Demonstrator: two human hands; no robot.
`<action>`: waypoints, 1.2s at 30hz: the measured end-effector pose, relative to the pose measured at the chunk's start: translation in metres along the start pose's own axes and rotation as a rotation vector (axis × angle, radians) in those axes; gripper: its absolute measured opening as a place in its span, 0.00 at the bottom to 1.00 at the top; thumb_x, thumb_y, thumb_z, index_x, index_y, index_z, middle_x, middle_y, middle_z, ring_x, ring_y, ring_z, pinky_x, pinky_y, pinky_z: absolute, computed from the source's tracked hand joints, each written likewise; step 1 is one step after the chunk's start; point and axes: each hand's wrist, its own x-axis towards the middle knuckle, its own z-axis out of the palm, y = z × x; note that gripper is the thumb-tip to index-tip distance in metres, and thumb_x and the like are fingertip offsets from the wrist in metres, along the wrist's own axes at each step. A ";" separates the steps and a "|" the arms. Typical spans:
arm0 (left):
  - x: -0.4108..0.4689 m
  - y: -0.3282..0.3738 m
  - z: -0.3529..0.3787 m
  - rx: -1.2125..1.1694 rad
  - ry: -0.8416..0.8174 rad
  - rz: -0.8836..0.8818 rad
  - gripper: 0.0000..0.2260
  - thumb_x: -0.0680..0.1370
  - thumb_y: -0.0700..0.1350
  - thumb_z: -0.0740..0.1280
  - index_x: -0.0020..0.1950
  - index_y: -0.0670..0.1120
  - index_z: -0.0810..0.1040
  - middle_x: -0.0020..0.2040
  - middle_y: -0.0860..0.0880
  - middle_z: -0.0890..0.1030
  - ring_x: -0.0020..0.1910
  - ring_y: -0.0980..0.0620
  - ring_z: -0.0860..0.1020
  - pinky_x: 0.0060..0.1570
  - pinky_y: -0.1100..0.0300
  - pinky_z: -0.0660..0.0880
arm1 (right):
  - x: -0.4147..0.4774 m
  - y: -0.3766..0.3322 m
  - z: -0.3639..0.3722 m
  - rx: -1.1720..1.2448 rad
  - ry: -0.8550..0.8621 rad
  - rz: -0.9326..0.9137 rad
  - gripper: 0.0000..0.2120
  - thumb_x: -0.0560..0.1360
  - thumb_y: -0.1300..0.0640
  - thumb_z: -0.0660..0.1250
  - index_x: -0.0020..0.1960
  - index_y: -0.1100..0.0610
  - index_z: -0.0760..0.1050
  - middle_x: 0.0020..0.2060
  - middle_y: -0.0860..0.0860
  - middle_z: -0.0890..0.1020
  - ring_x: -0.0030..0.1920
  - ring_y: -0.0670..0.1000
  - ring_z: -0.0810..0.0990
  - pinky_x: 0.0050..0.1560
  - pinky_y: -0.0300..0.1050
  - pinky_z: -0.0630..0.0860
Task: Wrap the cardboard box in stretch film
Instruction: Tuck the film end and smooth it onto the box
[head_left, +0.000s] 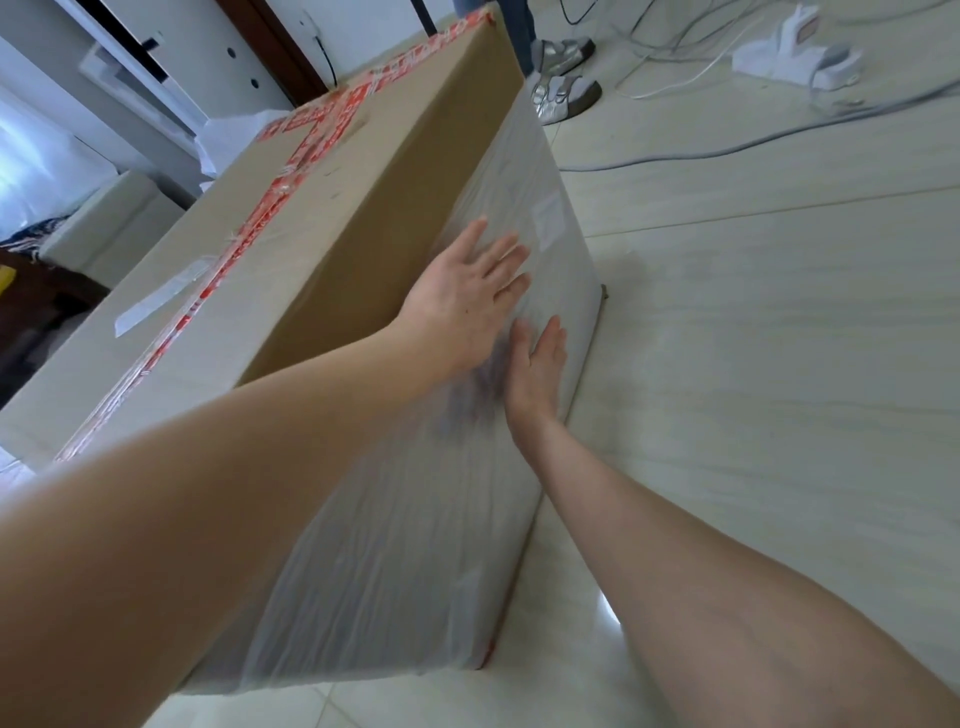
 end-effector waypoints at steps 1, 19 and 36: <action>0.000 0.002 0.002 0.014 -0.015 0.009 0.27 0.82 0.55 0.43 0.78 0.46 0.42 0.78 0.44 0.39 0.77 0.45 0.38 0.72 0.42 0.34 | 0.003 -0.003 0.002 -0.010 0.006 0.003 0.31 0.82 0.43 0.49 0.78 0.57 0.46 0.78 0.55 0.48 0.77 0.54 0.45 0.75 0.46 0.44; 0.005 0.002 0.016 0.115 -0.064 0.019 0.28 0.82 0.57 0.41 0.78 0.46 0.43 0.78 0.43 0.41 0.77 0.40 0.41 0.71 0.39 0.38 | 0.016 -0.003 0.033 -0.040 0.092 0.029 0.29 0.81 0.43 0.48 0.78 0.53 0.47 0.78 0.54 0.49 0.77 0.54 0.47 0.74 0.54 0.46; 0.023 0.044 0.027 0.051 -0.083 0.070 0.28 0.82 0.58 0.42 0.78 0.47 0.43 0.78 0.44 0.40 0.77 0.41 0.39 0.70 0.38 0.35 | 0.026 0.048 0.011 -0.055 0.032 0.112 0.30 0.82 0.43 0.48 0.78 0.58 0.48 0.77 0.56 0.49 0.77 0.54 0.46 0.74 0.47 0.43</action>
